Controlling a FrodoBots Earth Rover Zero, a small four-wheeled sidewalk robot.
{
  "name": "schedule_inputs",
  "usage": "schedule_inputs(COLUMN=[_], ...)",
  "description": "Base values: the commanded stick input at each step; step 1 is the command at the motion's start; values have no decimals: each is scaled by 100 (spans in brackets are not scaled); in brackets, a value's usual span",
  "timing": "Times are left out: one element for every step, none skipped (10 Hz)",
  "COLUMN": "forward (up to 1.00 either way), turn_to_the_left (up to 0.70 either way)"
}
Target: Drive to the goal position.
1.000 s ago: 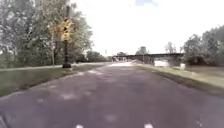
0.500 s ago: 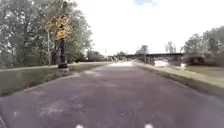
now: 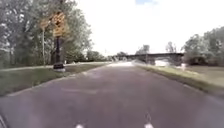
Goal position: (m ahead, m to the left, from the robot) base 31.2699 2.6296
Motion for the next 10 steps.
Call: schedule_inputs(forward=[100,100,100,100,100,100,100,100,100,100], turn_to_the_left=[0,0,0,0,0,0,0,0,0,0])
